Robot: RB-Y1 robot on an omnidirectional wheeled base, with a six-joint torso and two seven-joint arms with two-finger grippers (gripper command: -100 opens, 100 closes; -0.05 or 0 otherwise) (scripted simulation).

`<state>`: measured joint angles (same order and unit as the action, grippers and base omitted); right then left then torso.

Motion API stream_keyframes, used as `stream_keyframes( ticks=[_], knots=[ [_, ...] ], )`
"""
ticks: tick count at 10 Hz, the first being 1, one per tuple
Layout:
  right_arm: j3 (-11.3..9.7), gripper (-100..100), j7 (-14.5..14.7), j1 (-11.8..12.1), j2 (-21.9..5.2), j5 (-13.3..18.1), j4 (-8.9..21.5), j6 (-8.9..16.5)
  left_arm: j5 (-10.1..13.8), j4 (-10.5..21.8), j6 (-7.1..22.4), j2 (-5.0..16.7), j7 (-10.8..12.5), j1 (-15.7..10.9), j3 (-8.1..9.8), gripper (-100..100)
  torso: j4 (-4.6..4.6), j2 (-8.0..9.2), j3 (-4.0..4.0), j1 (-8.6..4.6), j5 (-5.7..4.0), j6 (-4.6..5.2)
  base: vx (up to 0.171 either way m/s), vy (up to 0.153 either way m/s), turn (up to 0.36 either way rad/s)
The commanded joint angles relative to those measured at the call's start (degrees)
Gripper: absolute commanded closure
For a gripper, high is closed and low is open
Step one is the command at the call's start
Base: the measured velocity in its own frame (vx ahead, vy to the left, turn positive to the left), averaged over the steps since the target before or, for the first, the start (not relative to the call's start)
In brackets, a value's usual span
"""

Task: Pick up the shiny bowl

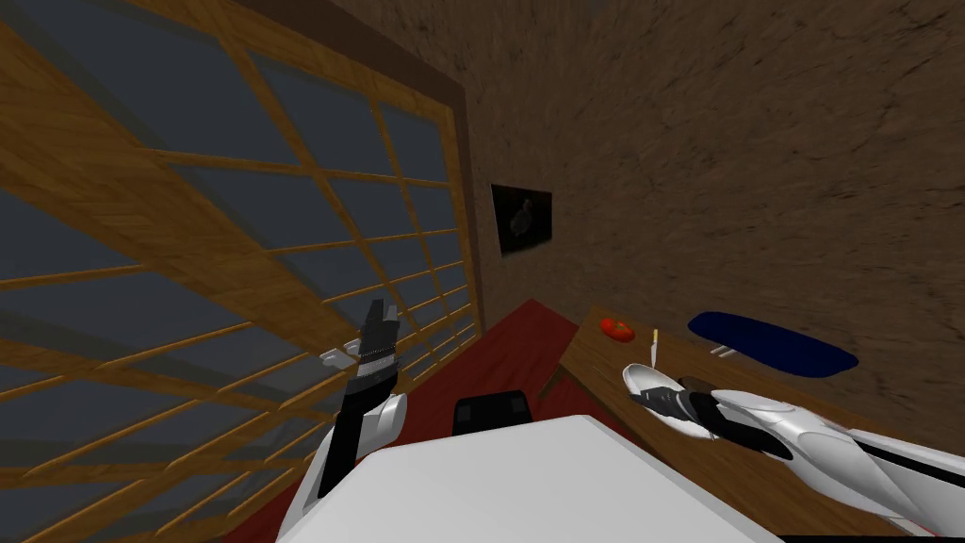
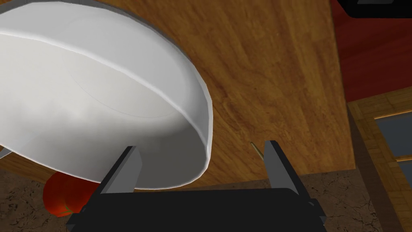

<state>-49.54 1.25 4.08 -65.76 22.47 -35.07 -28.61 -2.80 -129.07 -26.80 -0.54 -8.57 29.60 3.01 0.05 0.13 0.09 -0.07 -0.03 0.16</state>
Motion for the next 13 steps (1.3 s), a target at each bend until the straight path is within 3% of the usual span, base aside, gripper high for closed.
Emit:
stream_keyframes(
  ticks=[1,4,5,6,7,8,12,13],
  knots=[
    [0.05,-100,-0.44,0.9,-0.81,-0.16,-2.22,0.8,0.0,0.0,0.0,0.0,0.0,0.0,0.0,0,0.0,0.0,0.0,0.0,0.0,0.0,0.002,0.002,-0.026],
    [4.51,-100,-2.78,7.83,-2.59,-2.44,-9.32,6.59,0.0,0.0,0.0,0.0,0.0,-0.02,-0.01,0,0.02,0.1,0.05,-0.05,0.0,-0.11,-0.08,-0.031,0.366],
    [4.51,-100,-2.78,9.18,-2.59,-2.44,-9.32,6.59,0.0,0.0,0.0,0.0,0.0,-0.02,0.0,0,0.05,0.24,0.13,-0.14,-0.02,-0.06,-0.087,-0.028,0.104],
    [5.99,-100,-3.56,11.35,-3.18,-3.2,-11.69,8.51,0.0,0.0,0.0,0.0,0.0,-0.01,0.0,0,0.05,0.21,0.12,-0.09,-0.03,0.02,-0.081,-0.008,0.284],
    [5.28,-100,-3.15,10.38,-3.03,-2.87,-11.1,7.82,0.0,0.0,0.0,0.0,0.0,-0.02,-0.01,0,0.04,0.17,0.1,-0.03,-0.01,-0.08,-0.039,-0.01,0.077],
    [5.41,100,-3.26,10.53,-3.05,-2.93,-11.27,8.11,0.0,0.0,0.0,0.0,0.0,0.0,0.0,0,0.01,0.04,0.03,-0.03,-0.01,0.01,-0.007,-0.002,-0.016],
    [5.44,100,-3.32,10.52,-3.05,-2.97,-11.25,8.08,0.0,0.0,0.0,0.0,0.0,0.01,0.0,0,-0.06,-0.2,-0.13,-0.13,-0.08,-0.06,0.0,0.0,0.0],
    [5.43,0,-3.33,10.53,-3.04,-2.98,-11.25,8.08,0.0,0.0,0.0,0.0,0.0,0.01,0.0,0,-0.06,-0.2,-0.13,-0.13,-0.07,-0.06,0.0,0.0,0.0]
  ],
)
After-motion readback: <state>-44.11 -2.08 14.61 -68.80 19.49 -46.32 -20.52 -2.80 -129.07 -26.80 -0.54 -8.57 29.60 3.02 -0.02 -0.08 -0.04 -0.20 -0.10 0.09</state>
